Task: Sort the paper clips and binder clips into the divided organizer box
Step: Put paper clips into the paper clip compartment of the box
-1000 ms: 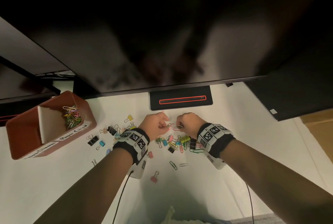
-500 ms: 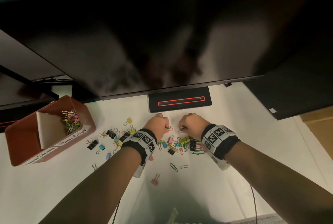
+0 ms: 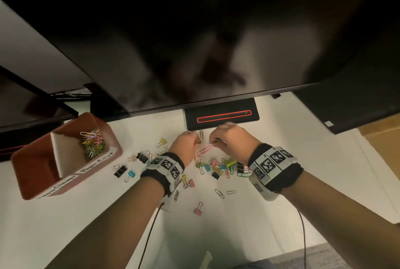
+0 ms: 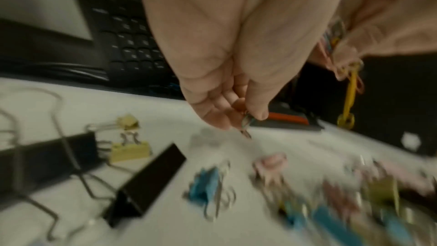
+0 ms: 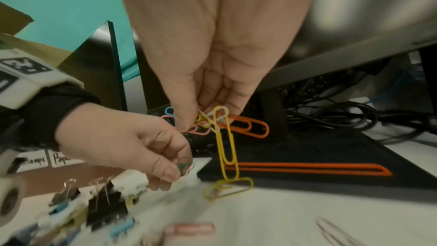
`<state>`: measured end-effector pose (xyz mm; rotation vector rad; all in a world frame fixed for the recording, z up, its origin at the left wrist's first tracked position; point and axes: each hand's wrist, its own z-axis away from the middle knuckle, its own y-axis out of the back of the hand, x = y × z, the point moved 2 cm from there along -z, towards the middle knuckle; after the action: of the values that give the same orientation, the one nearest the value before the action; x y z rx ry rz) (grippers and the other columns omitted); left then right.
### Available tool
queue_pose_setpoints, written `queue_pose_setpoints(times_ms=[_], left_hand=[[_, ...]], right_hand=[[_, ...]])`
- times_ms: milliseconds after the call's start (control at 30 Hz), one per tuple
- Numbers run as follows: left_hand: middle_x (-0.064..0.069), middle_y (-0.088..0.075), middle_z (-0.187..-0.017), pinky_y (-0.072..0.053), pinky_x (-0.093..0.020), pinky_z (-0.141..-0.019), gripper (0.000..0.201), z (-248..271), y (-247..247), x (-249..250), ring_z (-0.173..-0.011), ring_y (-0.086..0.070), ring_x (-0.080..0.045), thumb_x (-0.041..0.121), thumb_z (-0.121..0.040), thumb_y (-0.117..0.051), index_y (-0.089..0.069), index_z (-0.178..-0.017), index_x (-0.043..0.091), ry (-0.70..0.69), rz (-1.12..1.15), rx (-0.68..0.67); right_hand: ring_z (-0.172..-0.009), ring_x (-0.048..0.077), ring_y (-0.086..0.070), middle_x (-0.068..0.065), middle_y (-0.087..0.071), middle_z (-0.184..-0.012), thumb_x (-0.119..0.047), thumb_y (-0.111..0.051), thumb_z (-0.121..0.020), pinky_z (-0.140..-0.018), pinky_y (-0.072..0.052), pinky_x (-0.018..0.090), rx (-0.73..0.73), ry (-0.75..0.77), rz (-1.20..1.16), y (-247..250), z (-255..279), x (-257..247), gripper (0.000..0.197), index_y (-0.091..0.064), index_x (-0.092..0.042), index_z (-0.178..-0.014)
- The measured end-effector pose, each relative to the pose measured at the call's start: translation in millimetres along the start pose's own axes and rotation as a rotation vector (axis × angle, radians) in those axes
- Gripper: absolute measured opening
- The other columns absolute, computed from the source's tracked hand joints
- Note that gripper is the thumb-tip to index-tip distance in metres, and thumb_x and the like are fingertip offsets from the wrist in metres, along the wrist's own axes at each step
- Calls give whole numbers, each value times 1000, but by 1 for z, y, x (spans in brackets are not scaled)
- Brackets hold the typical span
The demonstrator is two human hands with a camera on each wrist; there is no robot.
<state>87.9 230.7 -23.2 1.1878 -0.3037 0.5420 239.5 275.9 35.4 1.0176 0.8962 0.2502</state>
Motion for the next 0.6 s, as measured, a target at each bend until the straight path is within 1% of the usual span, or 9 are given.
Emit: queue_pose_setpoints(times_ms=[100, 200, 267, 367, 433, 467, 500, 567, 600], left_hand=[[-8, -66, -94, -42, -21, -76, 13, 21, 41, -20, -82, -57, -16, 14, -88, -57, -63, -98, 8, 34, 210, 160], [-4, -64, -82, -50, -31, -78, 6, 49, 89, -57, -78, -59, -19, 13, -85, -62, -63, -90, 12, 117, 386, 296], [-2, -64, -80, -52, -35, -79, 5, 71, 123, -87, -78, -61, -19, 13, -84, -64, -62, -89, 14, 182, 456, 393], [-1, -67, -83, -52, -32, -80, 5, 102, 162, -138, -78, -62, -15, 15, -82, -65, -62, -85, 17, 324, 447, 516], [1, -68, -82, -54, -35, -82, 11, 118, 176, -165, -81, -65, -16, 15, -81, -67, -61, -76, 23, 397, 494, 527], [1, -67, -79, -55, -33, -80, 13, 123, 180, -173, -81, -66, -17, 13, -81, -67, -61, -73, 23, 419, 543, 516], [2, -67, -76, -55, -25, -73, 15, 127, 183, -178, -79, -67, -17, 12, -82, -65, -61, -72, 22, 434, 565, 492], [6, -64, -74, -45, -11, -62, 15, 132, 182, -181, -76, -63, -14, 9, -87, -59, -63, -75, 17, 438, 511, 418], [5, -65, -80, -43, -11, -67, 14, 134, 183, -184, -80, -61, -13, 8, -89, -55, -66, -84, 15, 437, 488, 404]], right_hand=[[-99, 27, -55, 8, -66, -102, -12, -57, -89, -90, -40, 32, 55, 90, -6, -1, -15, -33, 15, -67, -10, -100], [-96, 29, -56, 8, -66, -98, -14, -60, -87, -89, -42, 35, 50, 172, -24, -8, -41, -79, 12, -67, -11, -96], [-94, 28, -56, 7, -66, -96, -15, -61, -86, -88, -43, 36, 53, 225, -46, -15, -63, -116, 11, -66, -10, -94], [-93, 25, -56, 6, -65, -95, -14, -61, -85, -87, -44, 35, 81, 295, -130, -27, -100, -178, 10, -65, -12, -94], [-90, 17, -51, 5, -62, -94, -13, -62, -85, -82, -40, 29, 99, 294, -207, -35, -124, -215, 13, -64, -12, -97], [-87, 14, -48, 3, -59, -94, -14, -62, -85, -80, -39, 26, 104, 274, -241, -40, -134, -230, 14, -63, -13, -99], [-87, 12, -49, 2, -59, -97, -15, -62, -85, -80, -40, 26, 95, 239, -270, -45, -144, -241, 16, -62, -15, -101], [-97, 16, -55, 4, -59, -111, -19, -60, -87, -89, -46, 30, 44, 147, -314, -57, -160, -252, 23, -59, -17, -111], [-104, 18, -57, 6, -59, -118, -20, -58, -89, -94, -46, 32, 19, 115, -324, -64, -167, -256, 28, -57, -16, -117]])
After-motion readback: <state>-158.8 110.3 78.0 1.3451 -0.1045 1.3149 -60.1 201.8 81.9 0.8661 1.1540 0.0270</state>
